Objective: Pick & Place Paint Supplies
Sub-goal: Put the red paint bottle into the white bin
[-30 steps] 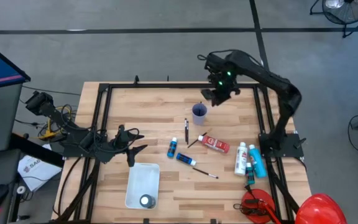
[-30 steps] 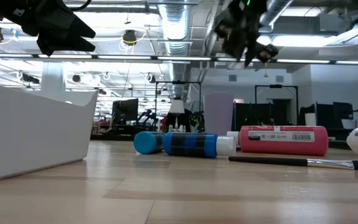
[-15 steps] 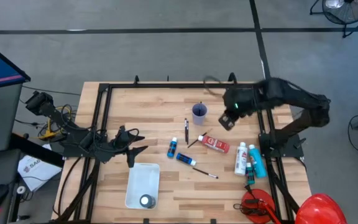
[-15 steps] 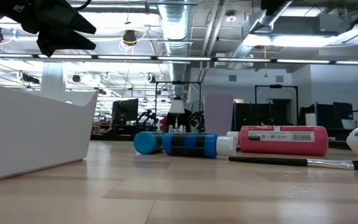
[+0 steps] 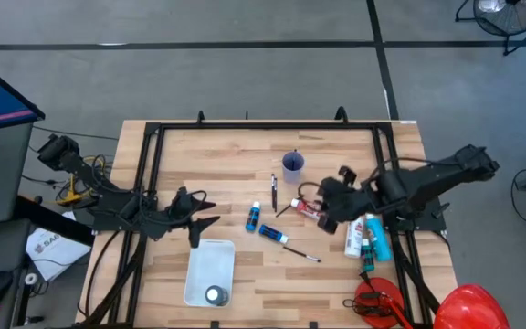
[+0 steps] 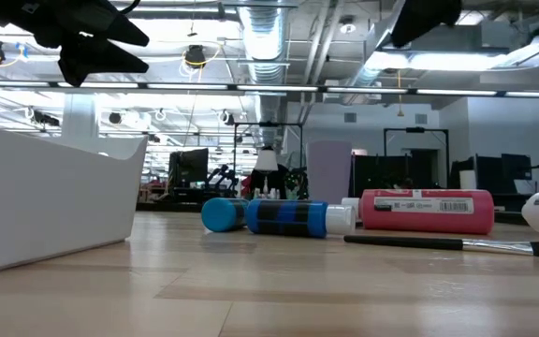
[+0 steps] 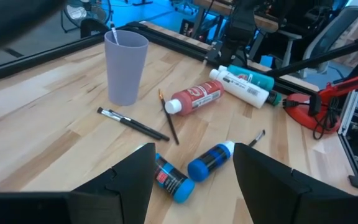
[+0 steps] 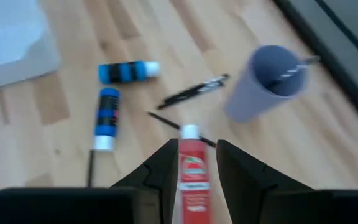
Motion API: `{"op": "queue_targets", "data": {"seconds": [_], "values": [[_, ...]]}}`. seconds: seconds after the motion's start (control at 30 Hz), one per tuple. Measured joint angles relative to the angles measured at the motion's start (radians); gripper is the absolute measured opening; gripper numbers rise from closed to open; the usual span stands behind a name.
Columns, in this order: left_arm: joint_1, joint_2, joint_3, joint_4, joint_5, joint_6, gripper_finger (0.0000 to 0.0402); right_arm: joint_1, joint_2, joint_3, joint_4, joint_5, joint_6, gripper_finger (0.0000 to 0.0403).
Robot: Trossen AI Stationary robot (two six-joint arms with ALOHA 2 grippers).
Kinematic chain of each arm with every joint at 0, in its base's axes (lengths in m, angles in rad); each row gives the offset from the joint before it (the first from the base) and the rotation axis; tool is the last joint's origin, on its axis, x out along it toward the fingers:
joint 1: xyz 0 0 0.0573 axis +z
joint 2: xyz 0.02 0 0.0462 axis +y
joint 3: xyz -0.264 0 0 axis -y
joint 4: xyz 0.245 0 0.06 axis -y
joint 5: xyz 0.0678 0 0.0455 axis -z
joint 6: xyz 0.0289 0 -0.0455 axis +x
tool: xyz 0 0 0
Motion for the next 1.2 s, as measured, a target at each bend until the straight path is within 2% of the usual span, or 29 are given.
{"op": "queue_targets", "data": {"seconds": [0.13, 0.23, 0.43, 0.6, 0.7, 0.9, 1.2], "values": [[0.006, 0.0, 0.0, 0.009, 0.0, 0.001, 0.0209, 0.019, -0.052, -0.176, 0.235, 0.0, 0.001, 0.0102], [0.006, 0.0, 0.0, 0.015, 0.001, 0.016, 0.0209, 0.022, -0.085, -0.289, 0.345, 0.003, 0.02, 0.0102], [0.006, 0.0, 0.0, 0.019, 0.007, 0.016, 0.0209, 0.008, -0.098, -0.47, 0.348, -0.005, 0.196, 0.0102], [0.006, 0.0, 0.0, 0.022, 0.013, 0.021, 0.0209, 0.009, -0.096, -0.581, 0.383, -0.007, 0.27, 0.0102], [0.006, 0.0, 0.0, 0.027, 0.013, 0.025, 0.0209, 0.014, -0.096, -0.619, 0.409, -0.008, 0.289, 0.0102], [0.006, 0.0, 0.0, 0.028, 0.013, 0.03, 0.0209, 0.043, -0.096, -0.653, 0.552, -0.079, 0.189, 0.0102], [0.006, 0.0, 0.0, 0.036, 0.012, 0.032, 0.0209, 0.058, -0.096, -0.653, 0.564, -0.06, 0.178, 0.0103]]}}
